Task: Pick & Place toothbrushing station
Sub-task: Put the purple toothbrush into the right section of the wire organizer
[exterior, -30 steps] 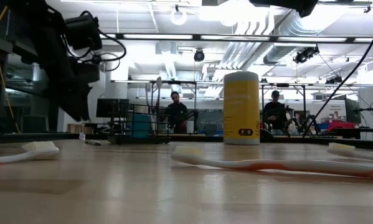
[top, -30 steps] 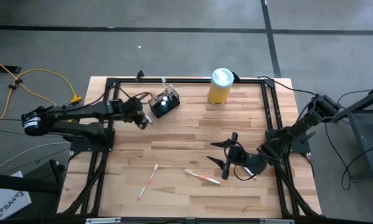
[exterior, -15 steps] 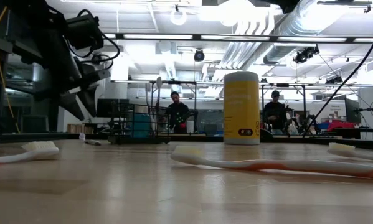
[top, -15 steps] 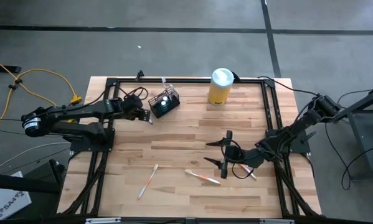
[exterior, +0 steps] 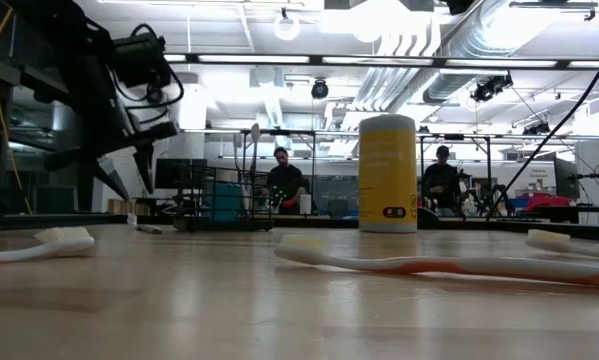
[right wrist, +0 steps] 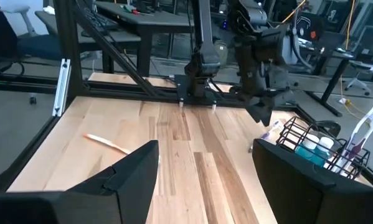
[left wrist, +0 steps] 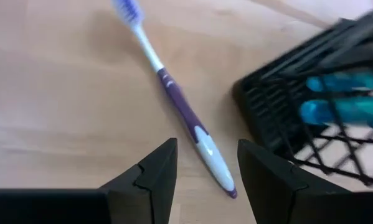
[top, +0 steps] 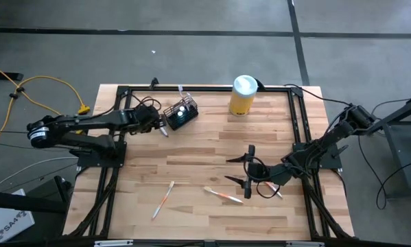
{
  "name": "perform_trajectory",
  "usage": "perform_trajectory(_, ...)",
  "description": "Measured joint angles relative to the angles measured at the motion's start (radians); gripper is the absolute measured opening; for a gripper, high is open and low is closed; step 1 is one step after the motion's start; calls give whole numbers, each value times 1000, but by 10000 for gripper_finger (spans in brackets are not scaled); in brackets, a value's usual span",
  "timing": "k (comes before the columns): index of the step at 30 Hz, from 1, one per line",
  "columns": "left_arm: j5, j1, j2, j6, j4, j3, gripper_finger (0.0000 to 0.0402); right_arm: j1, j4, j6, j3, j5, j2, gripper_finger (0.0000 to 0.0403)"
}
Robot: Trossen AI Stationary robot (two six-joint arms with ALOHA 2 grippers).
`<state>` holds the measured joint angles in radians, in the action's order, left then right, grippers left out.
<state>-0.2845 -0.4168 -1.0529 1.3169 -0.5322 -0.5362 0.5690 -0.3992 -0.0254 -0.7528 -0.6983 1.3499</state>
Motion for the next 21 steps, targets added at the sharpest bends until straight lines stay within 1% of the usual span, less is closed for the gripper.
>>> perform_trajectory(4, -11, 0, -80, 58, 47, 0, 163, 0, 5, 0, 0, 0, 0, 252)
perform_trajectory(9, -25, -13, -174, 69, 151, 0, 163, 0, 40, -6, 0, 0, 0, 252)
perform_trajectory(12, -21, -33, -215, 86, 170, 0, 163, 0, 61, -20, 0, 0, 0, 252)
perform_trajectory(17, 8, -46, -249, 117, 183, -1, 163, 0, 99, -33, 0, -2, 0, 252)
perform_trajectory(21, -2, -51, -252, 128, 189, -1, 163, 0, 111, -34, 0, -3, 0, 252)
